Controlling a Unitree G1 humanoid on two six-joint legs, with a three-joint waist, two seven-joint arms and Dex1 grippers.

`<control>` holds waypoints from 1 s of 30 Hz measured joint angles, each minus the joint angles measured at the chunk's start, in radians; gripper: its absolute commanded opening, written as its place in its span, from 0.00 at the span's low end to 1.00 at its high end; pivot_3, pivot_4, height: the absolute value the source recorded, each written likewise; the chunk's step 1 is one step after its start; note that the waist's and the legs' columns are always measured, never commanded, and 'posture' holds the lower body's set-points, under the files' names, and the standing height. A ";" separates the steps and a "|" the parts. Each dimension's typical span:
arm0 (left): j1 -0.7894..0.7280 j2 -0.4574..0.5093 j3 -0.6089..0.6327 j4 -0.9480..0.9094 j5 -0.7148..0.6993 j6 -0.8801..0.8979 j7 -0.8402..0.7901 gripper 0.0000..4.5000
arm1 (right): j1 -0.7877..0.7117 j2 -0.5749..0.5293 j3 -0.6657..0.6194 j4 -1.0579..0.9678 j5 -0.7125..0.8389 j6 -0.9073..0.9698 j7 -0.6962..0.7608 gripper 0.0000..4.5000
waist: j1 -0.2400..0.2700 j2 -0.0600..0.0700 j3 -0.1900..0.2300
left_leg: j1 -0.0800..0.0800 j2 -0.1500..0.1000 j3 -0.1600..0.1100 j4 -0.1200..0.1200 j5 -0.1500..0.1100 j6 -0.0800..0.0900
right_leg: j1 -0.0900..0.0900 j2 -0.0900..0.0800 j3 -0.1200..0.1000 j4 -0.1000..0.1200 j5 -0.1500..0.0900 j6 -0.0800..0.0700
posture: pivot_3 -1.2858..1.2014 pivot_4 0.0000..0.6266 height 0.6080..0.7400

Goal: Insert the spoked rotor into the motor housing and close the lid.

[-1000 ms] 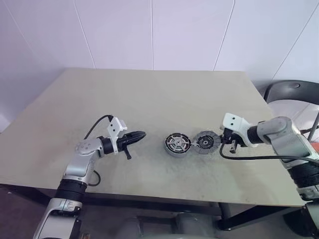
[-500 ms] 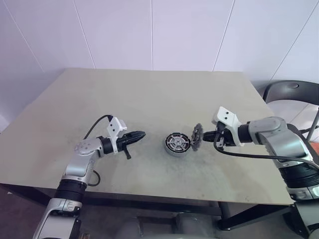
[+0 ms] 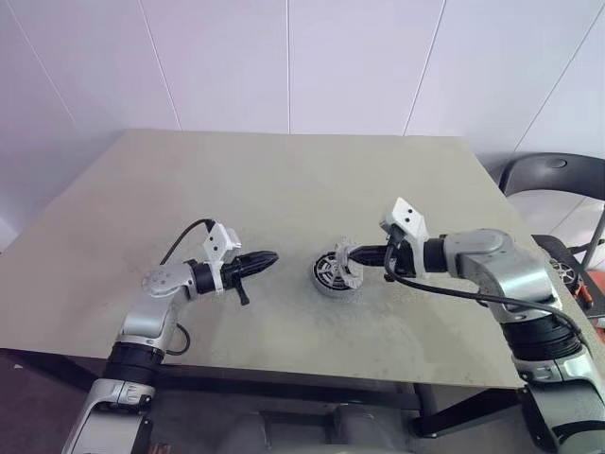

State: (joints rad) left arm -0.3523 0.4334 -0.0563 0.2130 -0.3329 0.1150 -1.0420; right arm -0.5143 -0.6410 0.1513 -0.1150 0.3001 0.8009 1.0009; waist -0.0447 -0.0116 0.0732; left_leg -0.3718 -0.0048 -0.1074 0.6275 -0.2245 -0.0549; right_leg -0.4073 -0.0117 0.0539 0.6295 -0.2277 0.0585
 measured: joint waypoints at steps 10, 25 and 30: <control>0.006 0.001 -0.001 0.000 -0.006 0.008 -0.026 0.05 | 0.002 0.114 0.005 0.060 -0.037 -0.062 -0.157 0.02 | 0.000 0.000 0.000 | -0.001 0.000 0.000 0.000 0.000 0.000 | 0.000 0.000 0.000 -0.001 0.000 0.000 | 0.52 0.00 1.00; 0.006 0.000 -0.001 0.000 -0.003 0.003 -0.019 0.05 | 0.063 0.190 0.052 0.113 -0.098 -0.107 -0.237 0.14 | -0.002 -0.001 -0.001 | 0.003 0.000 0.000 0.000 0.000 0.000 | 0.003 0.000 0.000 0.000 0.000 0.000 | 0.52 0.00 1.00; 0.006 0.001 -0.001 0.001 -0.002 0.001 -0.017 0.05 | 0.079 0.197 0.026 0.098 -0.054 -0.064 -0.230 0.54 | -0.001 -0.001 -0.001 | 0.002 0.000 0.000 0.000 0.000 0.000 | 0.003 0.000 0.000 -0.001 0.000 0.000 | 0.52 0.00 1.00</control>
State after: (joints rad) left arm -0.3468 0.4340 -0.0574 0.2135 -0.3347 0.1165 -1.0589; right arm -0.4349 -0.4443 0.1769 -0.0172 0.2465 0.7365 0.7706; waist -0.0454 -0.0129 0.0719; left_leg -0.3699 -0.0047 -0.1075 0.6276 -0.2245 -0.0549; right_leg -0.4048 -0.0119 0.0539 0.6287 -0.2277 0.0585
